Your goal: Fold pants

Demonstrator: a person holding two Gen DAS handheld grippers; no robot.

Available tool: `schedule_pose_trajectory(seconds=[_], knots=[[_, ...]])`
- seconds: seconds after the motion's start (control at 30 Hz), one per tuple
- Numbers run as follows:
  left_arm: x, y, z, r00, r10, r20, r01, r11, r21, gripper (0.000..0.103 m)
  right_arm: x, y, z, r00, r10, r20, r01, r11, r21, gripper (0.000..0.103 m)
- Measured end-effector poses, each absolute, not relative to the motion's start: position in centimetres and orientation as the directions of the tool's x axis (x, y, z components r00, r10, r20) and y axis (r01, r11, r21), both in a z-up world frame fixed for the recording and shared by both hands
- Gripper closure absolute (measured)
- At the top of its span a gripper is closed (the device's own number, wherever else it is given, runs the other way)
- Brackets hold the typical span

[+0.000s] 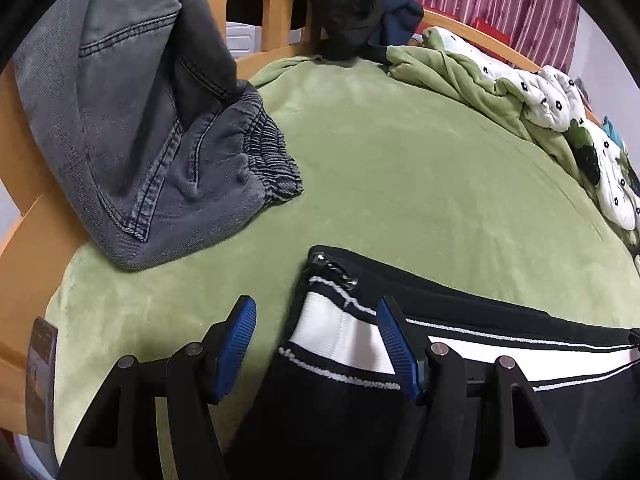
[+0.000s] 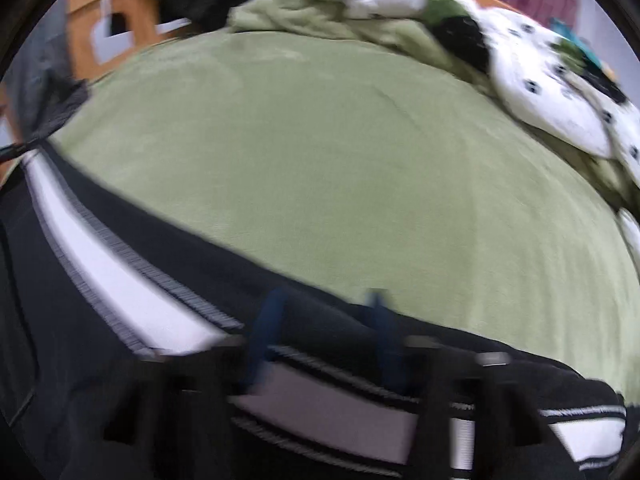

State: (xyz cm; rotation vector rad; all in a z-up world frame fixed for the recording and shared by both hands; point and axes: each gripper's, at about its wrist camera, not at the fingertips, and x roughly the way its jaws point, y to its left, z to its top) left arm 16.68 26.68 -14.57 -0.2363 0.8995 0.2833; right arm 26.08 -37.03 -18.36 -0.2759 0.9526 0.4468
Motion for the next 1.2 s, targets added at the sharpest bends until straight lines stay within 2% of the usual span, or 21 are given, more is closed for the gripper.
schedule_pose_trajectory(seconds=[0.1, 0.3, 0.33, 0.37, 0.4, 0.47, 0.57, 0.63, 0.8, 0.9, 1.0, 1.03, 1.07, 1.1, 1.2], knots=[[16.9, 26.5, -14.9, 0.588, 0.162, -0.792, -0.33, 0.942, -0.052, 0.042, 25.4, -36.0, -18.6, 0.521, 0.192, -0.832, -0.492, 0.864, -0.109, 0.091], [17.8, 26.8, -15.5, 0.599, 0.172, -0.782, -0.328, 0.944, -0.044, 0.043, 25.2, -37.8, -17.2, 0.57, 0.273, -0.775, -0.408, 0.913, 0.021, 0.097], [18.0, 26.9, -15.5, 0.608, 0.154, -0.779, -0.324, 0.944, -0.066, 0.048, 25.2, -37.7, -17.3, 0.569, 0.265, -0.778, -0.407, 0.913, 0.013, 0.097], [18.4, 27.0, -15.5, 0.617, 0.123, -0.777, -0.308, 0.947, -0.094, 0.063, 25.3, -37.5, -17.5, 0.569, 0.256, -0.781, -0.411, 0.912, 0.0, 0.098], [18.8, 27.0, -15.5, 0.621, 0.096, -0.778, -0.289, 0.951, -0.113, 0.073, 25.3, -37.5, -17.7, 0.569, 0.253, -0.783, -0.41, 0.912, -0.003, 0.098], [19.4, 26.8, -15.6, 0.623, 0.098, -0.776, -0.282, 0.954, -0.106, 0.079, 25.8, -37.8, -17.6, 0.566, 0.269, -0.779, -0.394, 0.918, 0.03, 0.098], [18.4, 26.8, -14.3, 0.681, 0.087, -0.728, -0.263, 0.956, -0.132, 0.083, 25.3, -38.3, -17.0, 0.578, 0.293, -0.762, -0.387, 0.92, 0.061, 0.099], [18.1, 27.0, -13.5, 0.715, 0.075, -0.695, -0.25, 0.956, -0.155, 0.083, 24.9, -38.2, -16.5, 0.591, 0.294, -0.751, -0.388, 0.92, 0.054, 0.099], [20.8, 27.2, -16.3, 0.63, 0.099, -0.77, -0.296, 0.948, -0.12, 0.082, 26.8, -38.0, -19.1, 0.57, 0.275, -0.775, -0.353, 0.933, 0.071, 0.099], [20.9, 26.5, -16.3, 0.624, 0.136, -0.77, -0.303, 0.95, -0.078, 0.081, 27.1, -38.3, -19.3, 0.573, 0.282, -0.77, -0.319, 0.942, 0.107, 0.098], [21.1, 26.0, -16.0, 0.596, 0.18, -0.783, -0.322, 0.946, -0.028, 0.067, 26.5, -38.9, -18.1, 0.593, 0.268, -0.759, -0.28, 0.953, 0.118, 0.093], [21.0, 26.0, -15.8, 0.577, 0.206, -0.79, -0.343, 0.939, -0.006, 0.056, 26.0, -39.3, -17.4, 0.611, 0.256, -0.749, -0.265, 0.958, 0.111, 0.093], [20.7, 26.0, -15.6, 0.573, 0.214, -0.791, -0.353, 0.936, -0.003, 0.05, 25.5, -39.7, -16.7, 0.628, 0.241, -0.74, -0.261, 0.961, 0.091, 0.092], [20.2, 26.0, -15.3, 0.58, 0.208, -0.788, -0.353, 0.936, -0.012, 0.049, 24.9, -40.2, -16.0, 0.641, 0.227, -0.733, -0.257, 0.964, 0.074, 0.089], [18.1, 25.2, -14.4, 0.615, 0.177, -0.769, -0.331, 0.942, -0.048, 0.047, 23.9, -41.7, -15.7, 0.649, 0.178, -0.74, -0.215, 0.976, 0.047, 0.087]])
